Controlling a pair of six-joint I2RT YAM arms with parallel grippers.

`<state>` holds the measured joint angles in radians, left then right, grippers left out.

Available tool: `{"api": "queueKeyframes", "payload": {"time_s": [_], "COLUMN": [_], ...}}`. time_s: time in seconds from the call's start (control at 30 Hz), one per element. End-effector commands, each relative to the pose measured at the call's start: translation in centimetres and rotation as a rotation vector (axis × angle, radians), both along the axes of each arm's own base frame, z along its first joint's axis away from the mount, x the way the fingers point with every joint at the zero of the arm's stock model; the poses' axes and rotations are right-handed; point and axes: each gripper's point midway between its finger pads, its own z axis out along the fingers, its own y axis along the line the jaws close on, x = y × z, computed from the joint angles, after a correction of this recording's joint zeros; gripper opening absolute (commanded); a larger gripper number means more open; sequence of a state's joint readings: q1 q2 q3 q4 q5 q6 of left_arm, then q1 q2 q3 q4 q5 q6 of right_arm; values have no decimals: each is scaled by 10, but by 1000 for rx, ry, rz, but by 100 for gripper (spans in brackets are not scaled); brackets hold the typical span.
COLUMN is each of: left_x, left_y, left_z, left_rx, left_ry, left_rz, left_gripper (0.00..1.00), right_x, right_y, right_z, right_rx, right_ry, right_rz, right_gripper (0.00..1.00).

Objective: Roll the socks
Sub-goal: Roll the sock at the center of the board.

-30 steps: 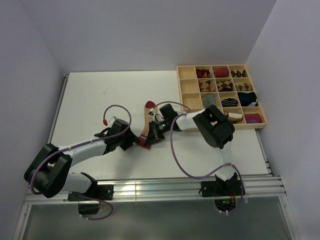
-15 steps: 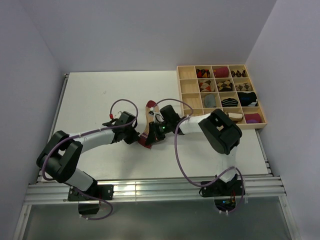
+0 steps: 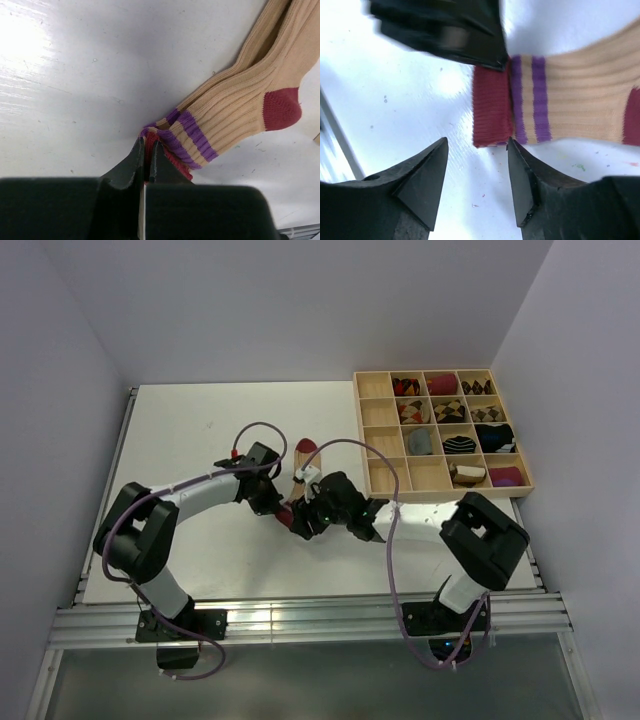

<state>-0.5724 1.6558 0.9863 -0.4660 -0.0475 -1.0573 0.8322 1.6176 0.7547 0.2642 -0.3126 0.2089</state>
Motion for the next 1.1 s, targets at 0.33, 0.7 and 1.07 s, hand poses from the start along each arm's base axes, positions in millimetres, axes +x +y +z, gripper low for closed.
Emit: {"api": "queueKeyframes", "payload": {"time_s": [0.33,0.7,1.07], "left_x": [0,-1,-1], "left_y": [-6,-6,-6], "left_z": [4,4,3], "left_rx": [6,10,8], "left_ry": [43,46,46], "left_rz": [-95,-99,-99], "left_gripper": [0,0,0], "right_x": [11,12,12], "right_y": [18,32,35], "right_z": [21,-1,-15], "right_rx": [-201,-288,-353], "right_ry": [-523,-580,-616], "right_rz": [-48,-26,-17], "right_gripper": [62,62,42]}}
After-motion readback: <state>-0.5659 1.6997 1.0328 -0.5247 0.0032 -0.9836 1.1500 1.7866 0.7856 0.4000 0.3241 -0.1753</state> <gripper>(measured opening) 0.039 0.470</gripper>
